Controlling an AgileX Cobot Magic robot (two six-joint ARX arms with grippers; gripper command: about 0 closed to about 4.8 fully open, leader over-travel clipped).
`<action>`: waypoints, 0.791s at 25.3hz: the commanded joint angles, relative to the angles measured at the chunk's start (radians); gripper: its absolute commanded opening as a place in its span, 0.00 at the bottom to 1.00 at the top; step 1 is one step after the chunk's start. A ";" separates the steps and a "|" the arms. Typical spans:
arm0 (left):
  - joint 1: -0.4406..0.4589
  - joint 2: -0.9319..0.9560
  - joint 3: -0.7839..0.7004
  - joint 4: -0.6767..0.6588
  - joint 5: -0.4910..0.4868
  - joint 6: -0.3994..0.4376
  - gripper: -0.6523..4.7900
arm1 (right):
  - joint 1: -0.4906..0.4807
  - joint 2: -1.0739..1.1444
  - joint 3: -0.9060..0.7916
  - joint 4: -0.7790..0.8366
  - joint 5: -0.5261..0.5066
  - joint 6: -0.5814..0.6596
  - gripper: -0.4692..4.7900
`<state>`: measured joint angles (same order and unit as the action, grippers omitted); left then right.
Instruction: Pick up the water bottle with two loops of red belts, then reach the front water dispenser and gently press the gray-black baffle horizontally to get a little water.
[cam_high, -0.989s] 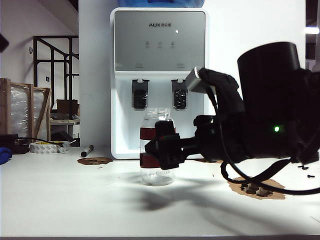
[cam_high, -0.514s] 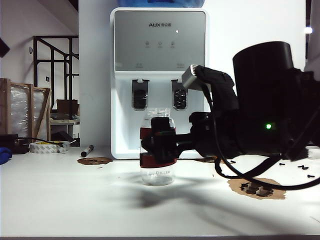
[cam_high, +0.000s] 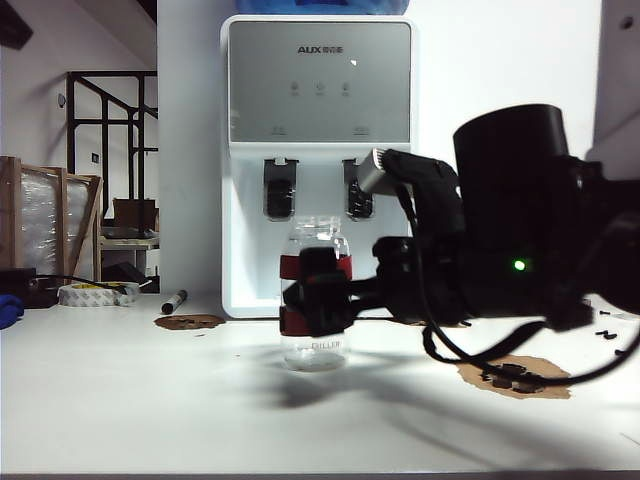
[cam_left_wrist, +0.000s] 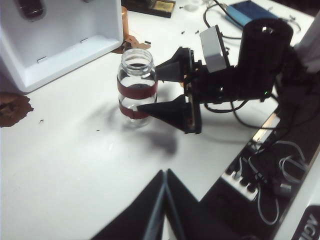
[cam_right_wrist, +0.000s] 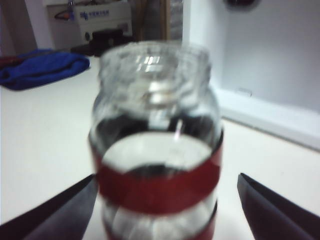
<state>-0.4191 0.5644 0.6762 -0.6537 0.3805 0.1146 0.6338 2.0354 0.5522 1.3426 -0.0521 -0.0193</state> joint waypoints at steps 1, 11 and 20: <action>-0.001 0.001 0.032 0.010 -0.004 -0.019 0.12 | -0.005 0.010 0.051 -0.054 0.000 -0.002 1.00; -0.001 0.001 0.094 -0.035 -0.095 -0.019 0.12 | -0.006 0.063 0.111 -0.066 -0.019 -0.002 1.00; -0.001 0.001 0.111 -0.073 -0.135 -0.081 0.12 | -0.013 0.078 0.129 -0.076 -0.019 -0.026 1.00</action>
<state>-0.4191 0.5644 0.7818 -0.7319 0.2470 0.0662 0.6247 2.1124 0.6762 1.2541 -0.0727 -0.0319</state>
